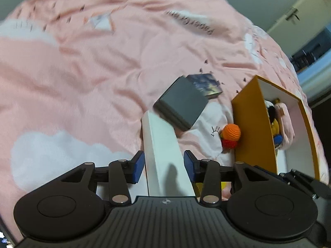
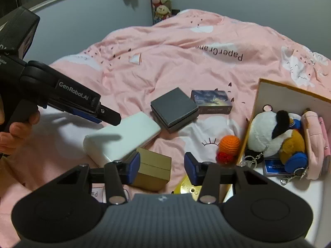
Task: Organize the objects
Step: 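Grasp the white box with the left tool while the right tool grasps the gold box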
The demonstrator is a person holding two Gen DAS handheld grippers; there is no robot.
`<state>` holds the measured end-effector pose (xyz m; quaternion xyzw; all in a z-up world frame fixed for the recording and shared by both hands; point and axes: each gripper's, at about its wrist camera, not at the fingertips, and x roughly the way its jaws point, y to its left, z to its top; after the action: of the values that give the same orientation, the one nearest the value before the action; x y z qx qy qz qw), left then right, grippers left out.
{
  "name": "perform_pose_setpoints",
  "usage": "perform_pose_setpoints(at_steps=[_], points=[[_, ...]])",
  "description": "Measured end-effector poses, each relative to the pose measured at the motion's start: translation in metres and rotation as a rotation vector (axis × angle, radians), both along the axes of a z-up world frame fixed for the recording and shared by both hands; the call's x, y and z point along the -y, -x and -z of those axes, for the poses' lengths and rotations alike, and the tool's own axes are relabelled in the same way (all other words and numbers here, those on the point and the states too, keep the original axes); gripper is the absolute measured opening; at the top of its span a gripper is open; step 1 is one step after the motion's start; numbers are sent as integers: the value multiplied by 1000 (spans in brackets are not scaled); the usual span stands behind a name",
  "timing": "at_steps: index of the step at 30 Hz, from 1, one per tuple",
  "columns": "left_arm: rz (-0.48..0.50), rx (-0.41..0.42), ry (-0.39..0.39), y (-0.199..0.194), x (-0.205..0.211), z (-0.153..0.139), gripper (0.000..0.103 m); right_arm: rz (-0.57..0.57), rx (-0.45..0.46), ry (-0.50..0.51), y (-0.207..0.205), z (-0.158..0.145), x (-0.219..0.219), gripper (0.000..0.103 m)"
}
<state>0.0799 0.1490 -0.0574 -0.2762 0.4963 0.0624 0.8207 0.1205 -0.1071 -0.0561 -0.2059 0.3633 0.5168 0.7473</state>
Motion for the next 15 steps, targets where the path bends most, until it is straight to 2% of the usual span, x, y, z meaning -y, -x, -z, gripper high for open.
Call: perform_pose_setpoints(at_steps=[2,5,11,12,15], points=[[-24,-6,-10,-4,-3,2,47,7,-13,17,-6,3,-6,49],[-10,-13,-80,-12,-1,0,48,24,-40,43,-17,8,-17,49],[15,-53,-47,-15,-2,12,52,21,-221,90,-28,29,-34,53],[13,-59,-42,-14,-3,14,53,19,-234,100,-27,33,-35,58],[1,-67,-12,-15,-7,18,55,10,-254,123,-25,42,-39,58]])
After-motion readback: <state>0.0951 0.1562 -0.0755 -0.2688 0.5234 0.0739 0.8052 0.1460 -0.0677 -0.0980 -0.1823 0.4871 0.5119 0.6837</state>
